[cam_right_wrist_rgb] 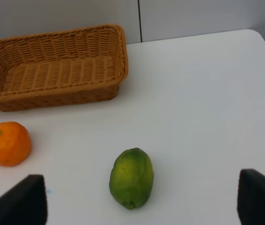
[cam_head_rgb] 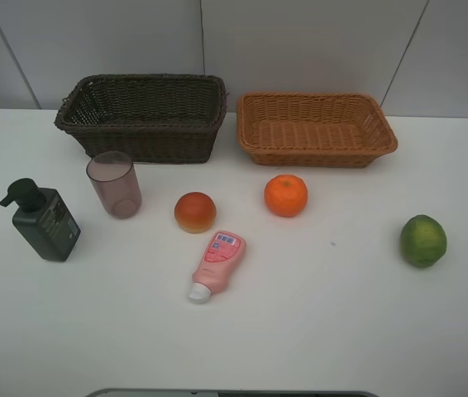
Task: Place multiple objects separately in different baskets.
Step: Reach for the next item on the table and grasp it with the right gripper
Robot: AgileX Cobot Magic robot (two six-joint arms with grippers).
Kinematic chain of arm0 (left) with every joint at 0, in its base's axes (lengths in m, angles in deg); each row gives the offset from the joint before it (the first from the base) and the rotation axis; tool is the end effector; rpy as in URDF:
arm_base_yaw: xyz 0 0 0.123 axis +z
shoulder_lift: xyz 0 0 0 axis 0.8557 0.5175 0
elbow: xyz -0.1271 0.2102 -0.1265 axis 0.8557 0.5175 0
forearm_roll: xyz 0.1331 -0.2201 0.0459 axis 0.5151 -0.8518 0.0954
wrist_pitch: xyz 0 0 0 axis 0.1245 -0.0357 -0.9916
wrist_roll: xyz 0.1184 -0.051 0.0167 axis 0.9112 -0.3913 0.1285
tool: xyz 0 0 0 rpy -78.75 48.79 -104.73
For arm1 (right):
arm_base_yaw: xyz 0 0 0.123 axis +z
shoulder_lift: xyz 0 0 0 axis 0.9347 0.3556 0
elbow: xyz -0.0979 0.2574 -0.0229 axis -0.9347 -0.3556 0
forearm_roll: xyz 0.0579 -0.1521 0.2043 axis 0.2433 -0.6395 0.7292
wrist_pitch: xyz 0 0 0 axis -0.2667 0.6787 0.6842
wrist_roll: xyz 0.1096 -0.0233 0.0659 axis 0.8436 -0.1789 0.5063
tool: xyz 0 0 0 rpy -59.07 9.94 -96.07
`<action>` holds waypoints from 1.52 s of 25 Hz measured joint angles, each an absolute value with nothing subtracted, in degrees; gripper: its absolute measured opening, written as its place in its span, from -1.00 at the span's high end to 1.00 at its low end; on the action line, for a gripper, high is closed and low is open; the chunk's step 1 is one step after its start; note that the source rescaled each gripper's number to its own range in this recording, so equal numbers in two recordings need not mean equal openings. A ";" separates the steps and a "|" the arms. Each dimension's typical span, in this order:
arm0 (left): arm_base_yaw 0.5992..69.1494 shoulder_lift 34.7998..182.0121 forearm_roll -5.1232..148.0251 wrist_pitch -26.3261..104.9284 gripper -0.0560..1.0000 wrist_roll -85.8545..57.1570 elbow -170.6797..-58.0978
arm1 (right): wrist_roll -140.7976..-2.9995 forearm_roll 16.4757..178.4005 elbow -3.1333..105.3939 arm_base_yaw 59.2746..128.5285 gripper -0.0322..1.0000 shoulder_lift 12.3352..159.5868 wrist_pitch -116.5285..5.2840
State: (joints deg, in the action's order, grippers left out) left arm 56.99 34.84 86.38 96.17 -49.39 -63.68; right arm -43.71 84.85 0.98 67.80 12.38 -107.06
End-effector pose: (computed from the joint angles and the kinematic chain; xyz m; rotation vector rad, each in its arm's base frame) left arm 0.0457 0.0014 0.2658 0.0139 2.0319 -0.0013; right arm 0.0432 -0.0103 0.2727 0.1224 2.0043 -0.0533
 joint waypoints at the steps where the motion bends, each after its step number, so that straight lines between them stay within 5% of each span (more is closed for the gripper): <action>1: 56.99 34.84 86.38 96.17 -0.96 -49.39 -63.68 | -43.71 84.85 0.98 67.80 -0.48 12.38 -107.06; 38: 56.99 34.84 86.38 96.17 -0.96 -49.39 -63.68 | -43.71 84.85 0.98 67.80 -0.48 12.38 -107.06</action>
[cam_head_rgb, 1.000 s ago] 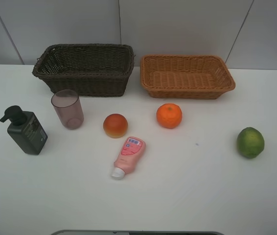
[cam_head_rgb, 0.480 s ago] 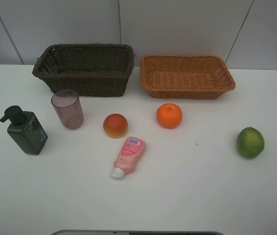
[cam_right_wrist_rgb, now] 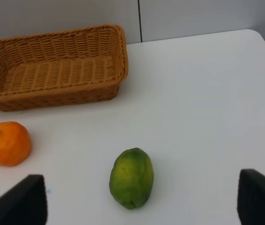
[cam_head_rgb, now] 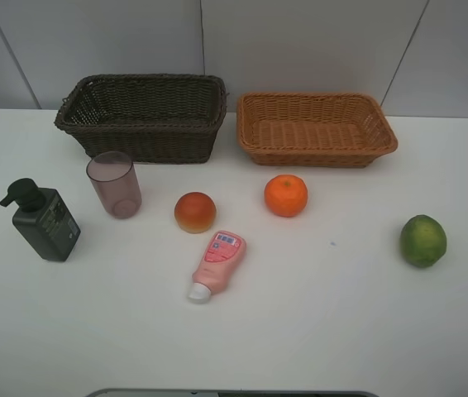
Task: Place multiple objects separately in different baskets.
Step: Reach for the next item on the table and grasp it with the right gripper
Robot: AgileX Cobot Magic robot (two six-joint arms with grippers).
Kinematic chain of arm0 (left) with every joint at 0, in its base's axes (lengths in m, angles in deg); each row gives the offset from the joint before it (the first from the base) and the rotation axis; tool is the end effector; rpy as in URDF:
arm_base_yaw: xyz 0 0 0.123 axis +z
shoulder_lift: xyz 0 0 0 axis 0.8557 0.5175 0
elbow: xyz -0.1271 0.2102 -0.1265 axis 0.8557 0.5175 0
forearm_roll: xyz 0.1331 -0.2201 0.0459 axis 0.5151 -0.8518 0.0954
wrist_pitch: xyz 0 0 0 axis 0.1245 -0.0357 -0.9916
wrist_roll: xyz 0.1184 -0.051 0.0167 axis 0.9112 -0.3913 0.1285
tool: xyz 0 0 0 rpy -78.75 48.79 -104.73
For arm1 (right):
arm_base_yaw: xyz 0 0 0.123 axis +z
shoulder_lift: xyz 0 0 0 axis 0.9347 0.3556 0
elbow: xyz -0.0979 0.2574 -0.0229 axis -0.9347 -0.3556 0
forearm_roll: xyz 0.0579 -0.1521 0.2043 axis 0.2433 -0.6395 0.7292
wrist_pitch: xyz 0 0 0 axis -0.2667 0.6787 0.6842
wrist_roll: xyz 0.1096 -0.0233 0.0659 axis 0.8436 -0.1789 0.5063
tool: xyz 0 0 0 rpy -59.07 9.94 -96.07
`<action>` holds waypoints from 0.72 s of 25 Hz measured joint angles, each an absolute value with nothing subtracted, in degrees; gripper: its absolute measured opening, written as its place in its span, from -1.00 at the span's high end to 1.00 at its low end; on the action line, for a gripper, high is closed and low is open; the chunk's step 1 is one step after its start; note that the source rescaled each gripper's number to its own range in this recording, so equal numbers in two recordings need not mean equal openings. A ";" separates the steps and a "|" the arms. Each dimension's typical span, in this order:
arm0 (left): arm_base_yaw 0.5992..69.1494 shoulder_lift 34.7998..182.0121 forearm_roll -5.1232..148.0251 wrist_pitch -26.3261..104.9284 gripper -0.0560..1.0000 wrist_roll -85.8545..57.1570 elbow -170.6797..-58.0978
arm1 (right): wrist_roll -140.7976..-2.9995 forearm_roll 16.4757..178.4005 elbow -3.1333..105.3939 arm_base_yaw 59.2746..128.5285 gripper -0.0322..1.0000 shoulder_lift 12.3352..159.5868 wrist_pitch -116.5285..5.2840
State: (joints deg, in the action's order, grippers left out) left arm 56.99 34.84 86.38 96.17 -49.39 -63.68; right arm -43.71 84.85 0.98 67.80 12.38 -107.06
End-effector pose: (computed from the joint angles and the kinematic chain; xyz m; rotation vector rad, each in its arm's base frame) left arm 0.0457 0.0014 0.2658 0.0139 2.0319 -0.0013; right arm 0.0432 -0.0103 0.2727 0.1224 2.0043 -0.0533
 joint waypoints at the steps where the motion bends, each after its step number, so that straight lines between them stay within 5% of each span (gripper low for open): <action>1: 56.99 34.84 86.38 96.17 -0.96 -49.39 -63.68 | -43.71 84.85 0.98 67.80 -0.48 12.38 -107.06; 10: 56.99 34.84 86.38 96.17 -0.96 -49.39 -63.68 | -43.71 86.59 0.98 67.80 -0.48 15.21 -107.06; 18: 56.99 34.84 86.38 96.17 -0.96 -49.39 -63.68 | -43.71 85.61 8.29 67.73 -0.48 35.84 -107.01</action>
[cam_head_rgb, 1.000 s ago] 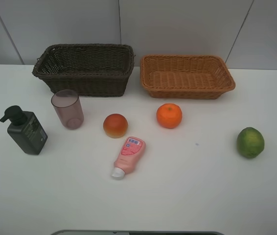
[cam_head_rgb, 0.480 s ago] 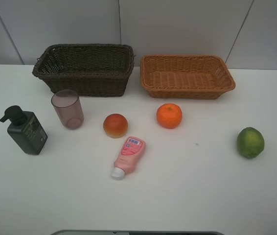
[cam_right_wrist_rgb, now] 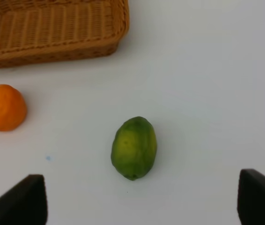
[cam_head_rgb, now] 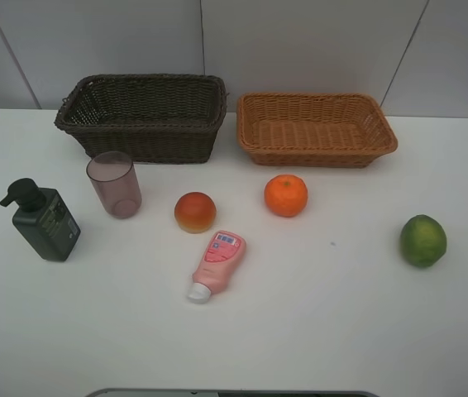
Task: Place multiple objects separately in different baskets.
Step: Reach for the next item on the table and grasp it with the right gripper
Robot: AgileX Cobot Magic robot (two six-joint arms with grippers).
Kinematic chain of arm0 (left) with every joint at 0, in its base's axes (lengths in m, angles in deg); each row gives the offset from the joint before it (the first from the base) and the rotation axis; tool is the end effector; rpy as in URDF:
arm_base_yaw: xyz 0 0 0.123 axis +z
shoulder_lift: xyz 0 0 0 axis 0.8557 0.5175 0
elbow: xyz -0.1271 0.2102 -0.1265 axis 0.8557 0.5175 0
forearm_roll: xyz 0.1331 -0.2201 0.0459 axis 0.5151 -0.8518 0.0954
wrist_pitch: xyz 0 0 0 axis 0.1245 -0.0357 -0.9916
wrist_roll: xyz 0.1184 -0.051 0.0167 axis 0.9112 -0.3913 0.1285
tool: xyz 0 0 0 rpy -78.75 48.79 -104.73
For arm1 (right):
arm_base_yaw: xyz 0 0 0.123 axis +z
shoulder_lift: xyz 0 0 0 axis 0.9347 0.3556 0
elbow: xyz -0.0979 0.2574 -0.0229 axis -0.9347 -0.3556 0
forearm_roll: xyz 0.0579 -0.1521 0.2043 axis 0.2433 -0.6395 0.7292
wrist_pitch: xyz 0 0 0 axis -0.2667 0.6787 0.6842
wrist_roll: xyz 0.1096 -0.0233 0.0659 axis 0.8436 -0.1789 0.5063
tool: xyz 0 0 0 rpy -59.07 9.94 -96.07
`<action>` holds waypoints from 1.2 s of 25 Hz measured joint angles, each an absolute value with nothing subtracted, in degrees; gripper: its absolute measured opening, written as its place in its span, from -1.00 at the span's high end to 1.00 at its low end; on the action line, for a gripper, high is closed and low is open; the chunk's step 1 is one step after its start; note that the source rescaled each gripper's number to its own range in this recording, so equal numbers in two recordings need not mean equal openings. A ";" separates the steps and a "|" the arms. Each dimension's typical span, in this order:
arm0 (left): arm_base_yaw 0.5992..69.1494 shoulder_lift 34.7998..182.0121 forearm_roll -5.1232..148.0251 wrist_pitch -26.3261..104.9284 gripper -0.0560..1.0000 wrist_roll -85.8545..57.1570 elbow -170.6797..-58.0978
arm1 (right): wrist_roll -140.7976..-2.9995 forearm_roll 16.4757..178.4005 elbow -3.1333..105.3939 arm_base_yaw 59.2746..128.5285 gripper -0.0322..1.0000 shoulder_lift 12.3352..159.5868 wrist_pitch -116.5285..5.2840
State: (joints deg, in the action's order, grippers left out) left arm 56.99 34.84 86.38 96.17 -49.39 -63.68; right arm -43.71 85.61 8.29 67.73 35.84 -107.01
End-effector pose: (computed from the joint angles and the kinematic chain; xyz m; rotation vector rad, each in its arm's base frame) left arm 0.0457 0.0014 0.2658 0.0139 2.0319 -0.0013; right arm 0.0994 -0.0103 0.2860 0.1275 2.2857 -0.0508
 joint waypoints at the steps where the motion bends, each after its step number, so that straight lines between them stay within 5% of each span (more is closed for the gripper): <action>1: 56.99 34.84 86.38 96.17 -0.96 -49.39 -63.68 | -43.71 84.95 9.35 67.73 -0.48 38.48 -106.94; 8: 56.99 34.84 86.38 96.17 -0.96 -49.39 -63.68 | -43.71 83.49 15.05 68.47 -0.48 63.23 -103.72; 27: 56.99 34.84 86.38 96.17 -0.96 -49.39 -63.68 | -37.33 86.57 37.40 93.86 -0.49 105.81 -96.53; 30: 56.99 34.84 86.38 96.17 -0.96 -49.39 -63.68 | -32.62 86.03 40.47 95.77 -0.62 110.37 -96.58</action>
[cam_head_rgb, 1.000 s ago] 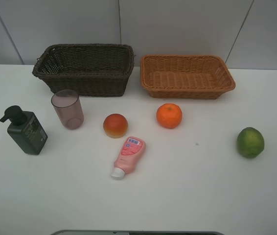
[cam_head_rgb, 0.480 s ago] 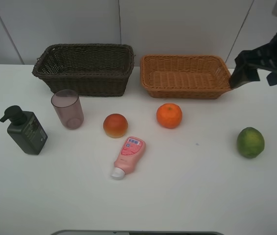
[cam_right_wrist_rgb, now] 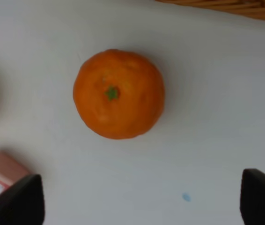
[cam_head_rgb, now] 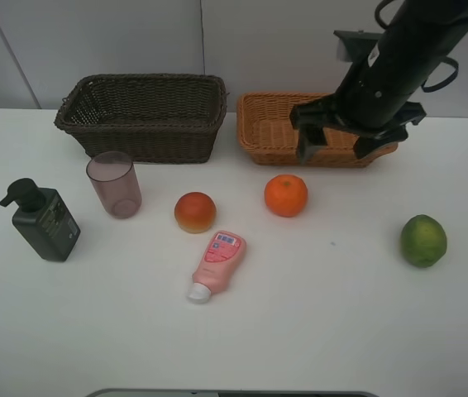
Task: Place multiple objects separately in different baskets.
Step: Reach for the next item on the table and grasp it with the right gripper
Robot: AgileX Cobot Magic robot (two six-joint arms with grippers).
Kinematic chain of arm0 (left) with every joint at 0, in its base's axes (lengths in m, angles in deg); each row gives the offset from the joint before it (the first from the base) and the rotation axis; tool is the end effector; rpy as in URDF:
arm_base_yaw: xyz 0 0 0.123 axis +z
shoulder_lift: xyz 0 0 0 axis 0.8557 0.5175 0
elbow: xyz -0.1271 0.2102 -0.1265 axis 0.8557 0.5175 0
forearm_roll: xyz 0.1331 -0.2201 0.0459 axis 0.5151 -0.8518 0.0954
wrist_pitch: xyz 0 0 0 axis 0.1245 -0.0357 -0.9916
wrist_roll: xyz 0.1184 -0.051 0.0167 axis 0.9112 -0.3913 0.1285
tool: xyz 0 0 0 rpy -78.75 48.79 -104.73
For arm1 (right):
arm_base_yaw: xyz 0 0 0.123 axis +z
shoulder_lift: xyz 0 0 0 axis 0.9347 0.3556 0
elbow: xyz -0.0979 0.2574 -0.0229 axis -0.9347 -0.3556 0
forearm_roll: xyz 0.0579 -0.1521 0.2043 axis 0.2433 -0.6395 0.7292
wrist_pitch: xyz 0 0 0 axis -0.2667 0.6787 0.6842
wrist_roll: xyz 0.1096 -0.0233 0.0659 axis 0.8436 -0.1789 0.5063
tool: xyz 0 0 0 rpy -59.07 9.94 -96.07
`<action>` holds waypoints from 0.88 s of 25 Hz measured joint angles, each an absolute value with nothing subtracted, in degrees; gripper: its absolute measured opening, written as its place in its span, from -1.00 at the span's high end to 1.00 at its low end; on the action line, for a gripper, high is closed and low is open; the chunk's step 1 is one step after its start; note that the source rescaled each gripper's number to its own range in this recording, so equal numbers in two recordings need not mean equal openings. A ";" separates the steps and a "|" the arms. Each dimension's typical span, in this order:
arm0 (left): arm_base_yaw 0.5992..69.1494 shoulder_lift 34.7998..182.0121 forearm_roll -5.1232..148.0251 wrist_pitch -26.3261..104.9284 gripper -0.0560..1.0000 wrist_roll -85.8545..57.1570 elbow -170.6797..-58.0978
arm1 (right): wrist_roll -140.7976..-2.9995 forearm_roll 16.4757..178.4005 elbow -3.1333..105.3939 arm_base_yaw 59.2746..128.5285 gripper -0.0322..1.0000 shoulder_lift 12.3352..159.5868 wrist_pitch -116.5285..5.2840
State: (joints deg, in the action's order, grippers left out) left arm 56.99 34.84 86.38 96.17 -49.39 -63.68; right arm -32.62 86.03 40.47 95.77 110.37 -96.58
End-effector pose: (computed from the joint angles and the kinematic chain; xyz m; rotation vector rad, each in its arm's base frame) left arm 0.0457 0.0014 0.2658 0.0139 2.0319 -0.0013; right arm 0.3244 0.1556 0.1822 -0.2987 2.8328 0.0841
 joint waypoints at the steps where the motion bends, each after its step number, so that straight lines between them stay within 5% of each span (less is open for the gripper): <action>1: 56.99 34.84 86.38 96.17 -0.96 -49.39 -63.68 | -31.37 85.85 41.31 96.22 -0.74 111.86 -96.58; 6: 56.99 34.84 86.38 96.17 -0.96 -49.39 -63.68 | -28.56 85.12 45.55 97.05 -0.99 118.10 -97.34; 22: 56.99 34.84 86.38 96.17 -0.96 -49.39 -63.68 | -18.18 84.77 54.27 97.05 -0.99 130.34 -98.89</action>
